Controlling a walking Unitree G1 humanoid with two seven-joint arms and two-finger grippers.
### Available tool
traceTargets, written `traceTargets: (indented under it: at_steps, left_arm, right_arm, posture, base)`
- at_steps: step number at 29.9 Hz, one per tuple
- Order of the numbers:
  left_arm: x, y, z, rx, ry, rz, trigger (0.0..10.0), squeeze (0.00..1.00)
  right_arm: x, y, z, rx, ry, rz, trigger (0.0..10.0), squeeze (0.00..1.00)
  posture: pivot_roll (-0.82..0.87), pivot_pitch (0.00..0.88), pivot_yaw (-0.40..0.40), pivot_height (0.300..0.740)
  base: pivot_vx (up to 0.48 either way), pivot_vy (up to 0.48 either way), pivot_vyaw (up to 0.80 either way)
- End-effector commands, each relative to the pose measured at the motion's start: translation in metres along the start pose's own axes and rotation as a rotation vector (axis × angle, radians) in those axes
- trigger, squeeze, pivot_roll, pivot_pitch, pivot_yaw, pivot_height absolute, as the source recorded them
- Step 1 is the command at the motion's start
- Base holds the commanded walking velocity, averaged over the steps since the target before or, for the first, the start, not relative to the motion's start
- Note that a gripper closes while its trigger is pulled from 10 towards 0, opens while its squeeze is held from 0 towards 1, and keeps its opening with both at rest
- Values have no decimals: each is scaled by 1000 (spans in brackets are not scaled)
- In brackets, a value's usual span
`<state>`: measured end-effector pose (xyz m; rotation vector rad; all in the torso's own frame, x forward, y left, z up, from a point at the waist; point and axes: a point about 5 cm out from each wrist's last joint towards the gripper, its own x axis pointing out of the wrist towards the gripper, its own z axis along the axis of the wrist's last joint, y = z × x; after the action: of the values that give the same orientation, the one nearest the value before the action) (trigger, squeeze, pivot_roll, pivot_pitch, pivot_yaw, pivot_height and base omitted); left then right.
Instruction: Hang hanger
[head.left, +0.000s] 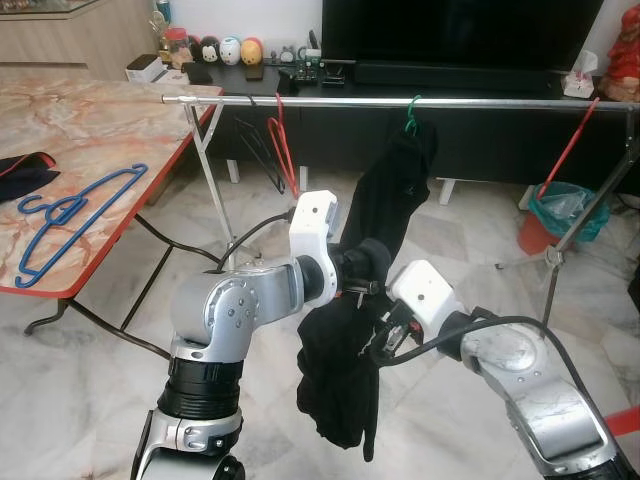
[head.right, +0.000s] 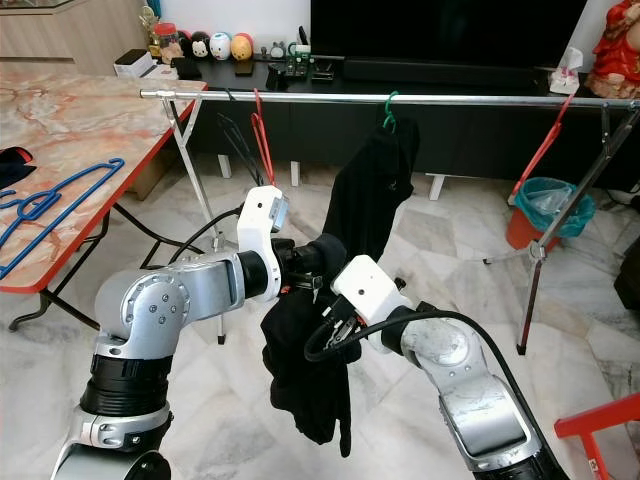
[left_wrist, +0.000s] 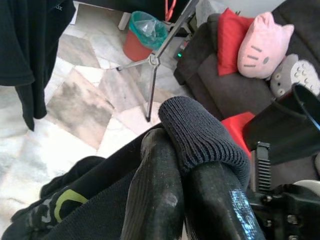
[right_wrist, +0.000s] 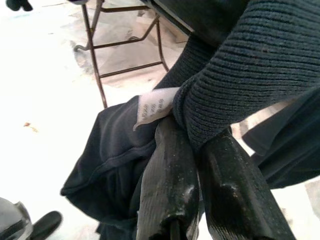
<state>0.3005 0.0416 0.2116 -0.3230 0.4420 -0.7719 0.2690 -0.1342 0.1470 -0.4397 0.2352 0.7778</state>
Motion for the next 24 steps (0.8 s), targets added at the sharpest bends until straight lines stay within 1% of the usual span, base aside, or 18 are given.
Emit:
traceTargets:
  at_steps: [1,2,3,4,6,7,8,9,13,15,17,19,20,21,22,24]
  left_arm:
    - [-1,2,-2,73,7,21,10000,0]
    - [-1,5,-4,100,20,43,10000,0]
    - [-1,5,-4,100,20,43,10000,0]
    - [0,10,-10,138,48,73,10000,0]
    - [0,14,-15,155,69,87,10000,0]
    - [0,18,-20,195,94,118,10000,0]
    - [0,18,-20,195,94,118,10000,0]
    - [0,20,-23,216,105,133,10000,0]
    - [1,22,-26,246,120,145,10000,0]
    - [2,24,-30,287,138,165,10000,0]
    - [2,25,-31,287,138,164,10000,0]
    - [2,28,-32,330,144,184,10000,0]
    - [2,32,-33,396,149,213,10000,0]
    - [2,33,-33,423,150,223,10000,0]
    - [2,34,-33,439,150,228,10000,0]
    - [2,34,-32,436,143,227,10000,0]
  right_arm:
    - [-4,1,5,7,-27,24,0,0]
    - [-5,1,5,9,-28,27,0,0]
    - [-5,1,5,9,-28,27,0,0]
    - [-6,1,4,11,-27,35,0,0]
    - [-6,1,4,11,-25,42,0,0]
    - [-7,2,3,9,-23,52,0,0]
    - [-7,2,3,9,-23,52,0,0]
    - [-7,2,3,9,-24,61,0,0]
    - [-8,4,4,8,-27,80,0,0]
    - [-8,4,3,4,-24,89,0,0]
    - [-9,4,4,5,-24,90,0,0]
    - [-9,4,3,-1,-20,99,0,0]
    - [-9,5,3,-6,-15,107,0,0]
    - [-10,5,2,-10,-11,109,0,0]
    - [-10,5,2,-13,-8,111,0,0]
    - [-10,6,1,-14,-6,112,0,0]
  posture:
    - [-31,11,-15,740]
    - [-31,11,-15,740]
    - [-31,11,-15,740]
    - [-30,10,-15,740]
    - [-30,10,-15,740]
    - [-29,11,-18,740]
    - [-29,11,-18,740]
    - [-29,11,-18,740]
    - [-29,11,-20,740]
    - [-28,11,-21,740]
    - [-28,11,-21,740]
    - [-29,10,-20,740]
    - [-30,11,-20,740]
    - [-30,11,-20,740]
    - [-30,11,-20,740]
    - [-30,11,-19,740]
  base:
    - [0,0,0]
    - [0,0,0]
    - [0,0,0]
    - [0,0,0]
    - [0,0,0]
    - [0,0,0]
    - [0,0,0]
    - [0,0,0]
    - [0,0,0]
    - [0,0,0]
    - [0,0,0]
    - [0,0,0]
    - [0,0,0]
    - [0,0,0]
    - [0,0,0]
    - [0,0,0]
